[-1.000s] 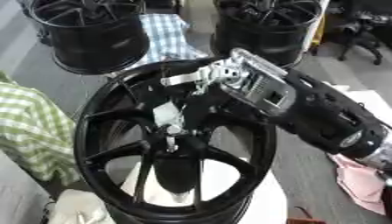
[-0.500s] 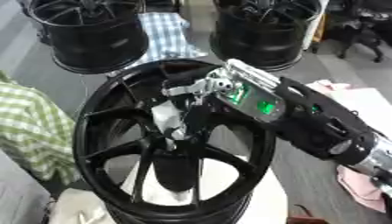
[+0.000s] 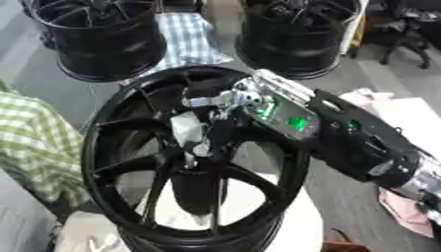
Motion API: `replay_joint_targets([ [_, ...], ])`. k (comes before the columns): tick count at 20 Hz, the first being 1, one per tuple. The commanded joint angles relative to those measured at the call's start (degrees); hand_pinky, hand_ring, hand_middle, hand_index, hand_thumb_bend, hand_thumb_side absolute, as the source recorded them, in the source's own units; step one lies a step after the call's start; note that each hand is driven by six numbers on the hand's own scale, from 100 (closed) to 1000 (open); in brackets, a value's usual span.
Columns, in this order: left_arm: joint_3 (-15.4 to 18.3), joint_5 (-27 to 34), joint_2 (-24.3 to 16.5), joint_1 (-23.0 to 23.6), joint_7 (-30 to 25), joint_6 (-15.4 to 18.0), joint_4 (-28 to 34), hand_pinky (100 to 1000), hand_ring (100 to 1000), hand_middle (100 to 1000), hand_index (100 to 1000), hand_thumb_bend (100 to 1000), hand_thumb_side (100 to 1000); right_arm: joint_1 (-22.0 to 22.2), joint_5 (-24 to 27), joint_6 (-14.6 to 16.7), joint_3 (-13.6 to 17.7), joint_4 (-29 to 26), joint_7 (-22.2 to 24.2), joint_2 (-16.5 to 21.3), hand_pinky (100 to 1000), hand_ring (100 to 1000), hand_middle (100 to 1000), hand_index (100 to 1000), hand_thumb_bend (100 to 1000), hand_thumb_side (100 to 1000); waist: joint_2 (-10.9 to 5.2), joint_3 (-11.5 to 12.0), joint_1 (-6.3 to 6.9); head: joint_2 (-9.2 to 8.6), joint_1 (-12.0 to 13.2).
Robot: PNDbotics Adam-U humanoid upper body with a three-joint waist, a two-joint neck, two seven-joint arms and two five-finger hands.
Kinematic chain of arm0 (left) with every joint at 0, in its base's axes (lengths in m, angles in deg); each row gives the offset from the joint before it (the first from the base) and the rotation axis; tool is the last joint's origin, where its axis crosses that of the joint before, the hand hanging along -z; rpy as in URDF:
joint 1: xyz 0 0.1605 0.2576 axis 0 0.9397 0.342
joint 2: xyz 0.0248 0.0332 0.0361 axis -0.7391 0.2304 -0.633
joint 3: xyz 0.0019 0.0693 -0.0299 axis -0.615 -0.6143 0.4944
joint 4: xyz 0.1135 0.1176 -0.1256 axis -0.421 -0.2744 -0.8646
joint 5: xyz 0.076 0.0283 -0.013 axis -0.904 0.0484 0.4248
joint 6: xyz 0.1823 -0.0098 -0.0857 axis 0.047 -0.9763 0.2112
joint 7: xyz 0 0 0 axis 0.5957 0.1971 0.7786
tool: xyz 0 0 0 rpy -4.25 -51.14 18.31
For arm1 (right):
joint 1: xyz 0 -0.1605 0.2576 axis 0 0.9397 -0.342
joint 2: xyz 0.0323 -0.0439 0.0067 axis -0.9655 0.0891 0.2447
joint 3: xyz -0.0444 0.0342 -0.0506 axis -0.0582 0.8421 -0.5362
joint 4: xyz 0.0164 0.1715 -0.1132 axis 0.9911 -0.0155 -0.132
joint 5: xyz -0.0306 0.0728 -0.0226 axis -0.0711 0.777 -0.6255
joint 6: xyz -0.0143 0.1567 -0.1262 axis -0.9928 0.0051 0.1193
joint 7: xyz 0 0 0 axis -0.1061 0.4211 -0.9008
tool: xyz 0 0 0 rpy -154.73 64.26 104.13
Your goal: Pull the pin out of the wheel hub.
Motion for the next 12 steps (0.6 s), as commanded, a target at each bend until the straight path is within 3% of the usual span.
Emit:
replay_joint_targets([
  [1, 0.3, -0.2, -0.8, -0.5, -0.7, -0.3, 0.8, 526, 393, 581, 766, 100, 890, -1.4, 2.5, -1.0, 2.5, -4.4, -0.7, 3.6, 771, 614, 357, 527, 100, 218, -0.48, -0.2, 0.16, -0.07, 0.2],
  [9, 0.9, -0.9, -1.7, 0.6, -0.7, 0.3, 0.5, 526, 380, 581, 767, 100, 892, -3.5, 9.2, -4.1, 9.5, -15.2, -1.7, 12.1, 762, 604, 339, 518, 100, 217, -1.35, -2.1, -0.46, -0.07, 1.3],
  [12, 1.7, -1.4, -2.2, 1.4, -0.7, 0.7, 0.4, 526, 375, 580, 767, 100, 893, -1.3, 11.8, -3.2, 13.5, -17.9, -3.9, 16.2, 759, 603, 346, 529, 100, 229, -1.78, -4.0, -0.84, -0.07, 2.9],
])
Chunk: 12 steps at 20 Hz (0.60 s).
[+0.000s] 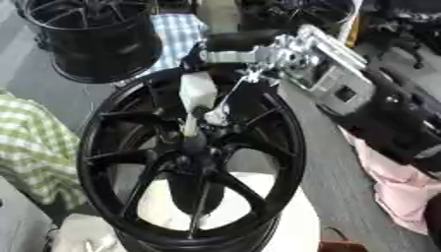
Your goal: Pull the pin out of the wheel hub.
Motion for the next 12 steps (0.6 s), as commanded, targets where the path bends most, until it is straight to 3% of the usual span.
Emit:
replay_joint_targets([
  [1, 1.1, -0.5, -1.6, 0.0, -0.6, 0.2, 0.5, 526, 375, 580, 767, 100, 893, 1.6, 3.0, 1.2, 5.1, -2.7, -2.4, 5.8, 759, 603, 346, 529, 100, 229, -0.78, -0.8, 0.03, -0.09, 1.5],
  [3, 2.1, -0.9, -2.0, 0.5, -0.6, 0.6, 0.4, 526, 363, 580, 767, 100, 895, 4.3, 4.7, 1.5, 7.9, -2.9, -4.1, 8.6, 751, 597, 345, 530, 100, 225, -0.80, -2.4, -0.26, -0.09, 3.0],
  [7, 4.8, -2.1, -2.6, 1.7, -0.6, 2.0, 0.1, 526, 345, 580, 766, 100, 900, 10.0, 7.4, -1.1, 13.5, -2.7, -7.6, 14.0, 740, 594, 355, 550, 121, 236, -0.42, -6.8, -0.61, -0.09, 6.7],
  [9, 6.2, -2.7, -2.8, 2.1, -0.6, 2.8, 0.0, 526, 338, 580, 766, 100, 901, 12.6, 6.6, -2.7, 16.2, -1.2, -9.3, 13.3, 733, 589, 361, 556, 126, 240, 0.09, -9.0, -0.81, -0.09, 8.9],
  [12, 8.6, -3.5, -2.9, 2.4, -0.6, 4.3, -0.4, 526, 323, 580, 767, 100, 902, 16.5, 4.8, -5.1, 20.1, 2.4, -11.7, 9.9, 730, 625, 486, 678, 209, 296, 1.26, -12.4, -0.46, -1.01, 12.1],
])
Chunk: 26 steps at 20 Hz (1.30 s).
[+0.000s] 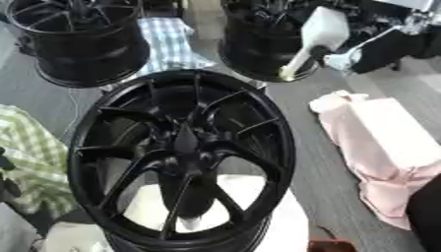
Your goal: Pull the pin out of the wheel hub.
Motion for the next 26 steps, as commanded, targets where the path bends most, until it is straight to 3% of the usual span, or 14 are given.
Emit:
replay_joint_targets([
  [1, 2.6, -0.8, -1.4, -0.3, -0.4, 1.5, 0.3, 526, 321, 580, 767, 100, 902, 2.2, -1.8, -2.4, 5.1, 3.4, -2.8, -1.8, 740, 658, 559, 752, 252, 327, 0.36, -1.3, 0.54, -1.32, 2.8],
  [2, 3.1, -0.9, -1.2, -0.3, -0.4, 1.9, 0.1, 526, 320, 580, 767, 100, 902, 3.6, -2.5, -3.3, 6.5, 4.8, -3.6, -3.2, 757, 702, 654, 835, 373, 401, 0.65, -1.9, 0.83, -1.57, 3.2],
  [3, 3.3, -0.9, -1.1, -0.3, -0.4, 2.3, 0.0, 527, 319, 580, 767, 100, 903, 4.9, -3.1, -4.1, 7.8, 6.1, -4.4, -4.5, 765, 725, 712, 866, 426, 438, 0.83, -2.2, 1.13, -1.72, 3.3],
  [6, 3.9, -1.0, -0.5, 0.1, -0.4, 3.1, -0.6, 527, 308, 580, 767, 100, 905, 8.8, -5.2, -6.5, 11.7, 10.0, -6.8, -8.4, 769, 749, 785, 878, 496, 483, 0.63, -3.2, 1.96, -1.37, 4.0],
  [10, 3.5, -1.3, -0.4, 0.8, -0.4, 4.2, -1.3, 527, 306, 583, 767, 100, 902, 14.2, -7.5, -9.8, 17.1, 15.4, -10.1, -13.8, 745, 726, 777, 869, 481, 485, 0.04, -3.1, 2.35, -0.41, 4.4],
  [13, 2.3, -1.4, -0.4, 1.0, -0.4, 4.1, -1.6, 527, 308, 584, 767, 100, 906, 18.3, -6.6, -12.3, 21.1, 19.5, -12.6, -17.8, 724, 699, 748, 845, 448, 453, -0.77, -1.6, 1.94, -0.07, 3.0],
  [14, 1.9, -1.5, -0.5, 1.1, -0.4, 4.0, -1.7, 528, 307, 584, 767, 100, 901, 19.6, -5.9, -13.1, 22.4, 20.7, -13.4, -19.1, 719, 689, 732, 836, 527, 436, -1.02, -0.9, 1.76, -0.05, 2.4],
  [15, 1.4, -1.6, -0.5, 1.2, -0.4, 3.9, -1.7, 528, 307, 584, 766, 100, 908, 20.8, -5.2, -13.9, 23.7, 21.8, -14.2, -20.4, 718, 686, 728, 832, 419, 439, -1.28, -0.1, 1.56, -0.04, 1.7],
  [17, 0.4, -1.8, -0.5, 1.3, -0.4, 3.7, -1.7, 528, 309, 583, 765, 100, 909, 23.4, -3.8, -14.3, 26.2, 21.1, -15.7, -22.9, 710, 677, 712, 825, 384, 410, -1.64, 1.2, 1.27, -0.03, 0.4],
  [18, 0.0, -1.9, -0.5, 1.3, -0.4, 3.5, -1.7, 528, 303, 583, 764, 100, 910, 24.7, -3.0, -13.8, 27.6, 20.1, -16.6, -24.3, 708, 673, 704, 819, 458, 377, -1.75, 1.8, 1.17, -0.03, 0.0],
  [19, -0.5, -2.0, -0.5, 1.3, -0.4, 3.5, -1.7, 528, 305, 583, 764, 100, 910, 26.1, -2.2, -13.1, 29.0, 18.8, -17.4, -25.7, 707, 671, 703, 818, 358, 396, -1.85, 2.5, 1.06, -0.03, -0.6],
  [22, -1.6, -2.2, -0.5, 1.2, -0.4, 3.3, -1.7, 528, 302, 583, 762, 100, 912, 28.9, 0.4, -10.5, 30.4, 14.6, -20.1, -30.0, 701, 660, 687, 812, 318, 380, -1.99, 3.9, 0.79, -0.03, -1.5],
  [24, -2.1, -2.5, -0.7, 0.9, -0.4, 3.2, -1.7, 528, 302, 582, 760, 100, 915, 32.6, 4.9, -1.0, 24.8, 7.0, -31.2, -40.2, 699, 657, 685, 810, 292, 372, -1.83, 4.7, 0.17, -0.03, -1.9],
  [26, -2.6, -2.8, -0.8, 0.6, -0.4, 3.0, -1.8, 528, 300, 583, 759, 100, 916, 33.8, 9.4, 7.6, 15.5, 7.1, -47.7, -43.3, 698, 657, 684, 810, 273, 368, -1.77, 5.4, -0.12, -0.03, -2.4],
])
